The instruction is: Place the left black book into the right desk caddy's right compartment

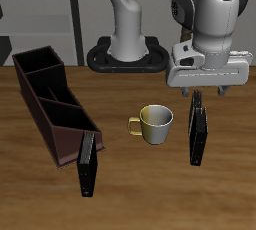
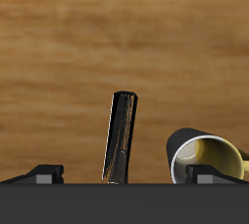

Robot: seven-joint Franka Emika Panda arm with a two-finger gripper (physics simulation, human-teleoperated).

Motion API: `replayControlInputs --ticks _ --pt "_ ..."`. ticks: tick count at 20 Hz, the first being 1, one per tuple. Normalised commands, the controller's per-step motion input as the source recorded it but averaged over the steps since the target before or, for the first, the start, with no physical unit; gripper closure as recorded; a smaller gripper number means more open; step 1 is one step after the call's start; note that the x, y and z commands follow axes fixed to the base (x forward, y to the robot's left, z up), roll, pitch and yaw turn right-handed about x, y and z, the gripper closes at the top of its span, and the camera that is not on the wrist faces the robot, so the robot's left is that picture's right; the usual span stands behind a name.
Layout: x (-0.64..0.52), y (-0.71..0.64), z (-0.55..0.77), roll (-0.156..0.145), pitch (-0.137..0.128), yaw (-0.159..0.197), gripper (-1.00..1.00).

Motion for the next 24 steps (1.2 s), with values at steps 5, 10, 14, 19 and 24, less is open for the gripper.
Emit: replayControlInputs --ticks 5,10,14,19,24 --pt "0.01 0.16 -0.43 -0.008 -0.018 0.044 -1.0" --pt "0.05 0.06 -0.37 -0.007 0.029 -0.021 -1.0" --pt "0.09 0.14 -0.48 0.021 0.061 -0.012 -1.0" --pt "0.08 0.05 -0.38 0.009 0.054 -0.013 -1.0" --pt "0.03 -0.01 -0.2 0.021 0.015 0.001 -1.0"
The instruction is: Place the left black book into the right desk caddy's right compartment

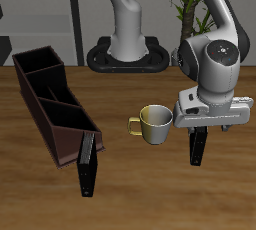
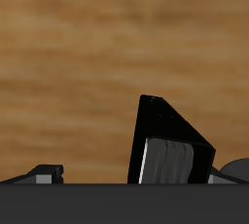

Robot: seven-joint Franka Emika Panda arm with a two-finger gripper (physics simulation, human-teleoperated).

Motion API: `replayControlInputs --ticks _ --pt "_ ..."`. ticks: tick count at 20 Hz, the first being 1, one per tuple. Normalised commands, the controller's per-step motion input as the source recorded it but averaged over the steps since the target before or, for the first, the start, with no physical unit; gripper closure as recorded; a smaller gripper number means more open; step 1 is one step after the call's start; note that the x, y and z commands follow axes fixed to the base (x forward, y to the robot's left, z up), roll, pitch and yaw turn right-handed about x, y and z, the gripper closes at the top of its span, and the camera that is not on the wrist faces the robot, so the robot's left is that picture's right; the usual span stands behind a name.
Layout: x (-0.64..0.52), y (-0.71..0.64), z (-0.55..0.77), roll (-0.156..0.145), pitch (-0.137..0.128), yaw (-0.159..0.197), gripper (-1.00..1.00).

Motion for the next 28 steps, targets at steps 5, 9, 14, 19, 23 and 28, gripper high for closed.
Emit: replayControlInputs --ticks 5,9,14,19,23,28 --pt "-0.02 -0.02 0.01 0.012 0.023 -0.024 1.0" --pt "-0.03 -0.05 0.2 0.005 -0.032 0.012 1.0" --pt "-0.03 -0.1 0.33 -0.016 -0.035 0.0 1.0" --pt "-0.21 -0.08 0.71 -0.005 -0.088 0.004 1.0" --pt "-0.36 -0.28 0.98 0.02 -0.102 -0.009 1.0" --pt "-0.19 -0.26 0.49 -0.009 -0.055 -0.001 1.0"
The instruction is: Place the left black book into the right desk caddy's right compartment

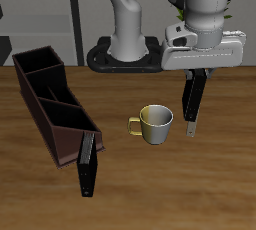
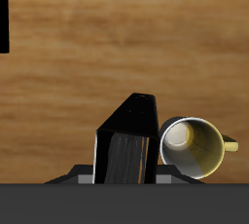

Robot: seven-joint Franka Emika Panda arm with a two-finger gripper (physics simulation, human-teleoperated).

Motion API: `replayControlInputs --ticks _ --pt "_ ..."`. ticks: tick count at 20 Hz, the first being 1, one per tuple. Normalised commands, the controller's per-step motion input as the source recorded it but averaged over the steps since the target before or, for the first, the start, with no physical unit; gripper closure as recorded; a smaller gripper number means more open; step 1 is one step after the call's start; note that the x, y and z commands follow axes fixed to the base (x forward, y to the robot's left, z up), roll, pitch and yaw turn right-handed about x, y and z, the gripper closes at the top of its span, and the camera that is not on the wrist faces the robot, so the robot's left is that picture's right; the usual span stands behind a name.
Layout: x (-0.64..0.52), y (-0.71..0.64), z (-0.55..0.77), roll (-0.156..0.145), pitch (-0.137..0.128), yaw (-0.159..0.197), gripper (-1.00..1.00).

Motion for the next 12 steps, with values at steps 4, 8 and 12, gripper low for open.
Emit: replayControlInputs --ticks 4,8,12 --pt "-0.31 -0.45 0.53 0.003 -0.028 0.015 1.0" --pt "-0.42 -0.54 0.34 0.015 -0.027 0.04 1.0" --pt "-0.31 -0.51 0.27 -0.027 -0.028 -0.019 1.0"
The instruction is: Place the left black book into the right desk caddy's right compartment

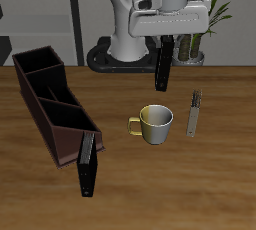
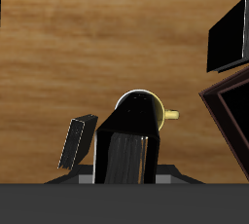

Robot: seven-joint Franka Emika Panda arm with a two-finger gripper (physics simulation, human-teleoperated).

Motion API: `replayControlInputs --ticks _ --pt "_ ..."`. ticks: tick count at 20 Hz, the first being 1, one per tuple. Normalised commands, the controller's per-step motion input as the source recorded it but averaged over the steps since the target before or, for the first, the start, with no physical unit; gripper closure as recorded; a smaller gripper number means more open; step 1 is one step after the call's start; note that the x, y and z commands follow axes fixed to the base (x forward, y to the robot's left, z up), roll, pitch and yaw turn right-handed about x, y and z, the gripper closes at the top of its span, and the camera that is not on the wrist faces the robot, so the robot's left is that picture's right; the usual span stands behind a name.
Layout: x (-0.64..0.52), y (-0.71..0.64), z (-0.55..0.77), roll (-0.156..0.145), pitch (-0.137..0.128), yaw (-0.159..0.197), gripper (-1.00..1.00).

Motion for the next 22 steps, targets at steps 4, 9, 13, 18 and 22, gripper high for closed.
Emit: replayControlInputs --ticks 4,9,13,18,22 --pt "-0.41 -0.68 0.32 -0.033 -0.057 -0.077 1.0" --pt "-0.38 -0.53 0.0 -0.022 -0.024 -0.009 1.0" --pt "-0.35 -0.48 -0.11 -0.043 -0.011 -0.001 1.0" --pt "-0.4 -0.56 -0.05 -0.069 -0.006 -0.018 1.0" --pt "-0.31 -0.43 0.11 -0.03 0.004 -0.017 1.0"
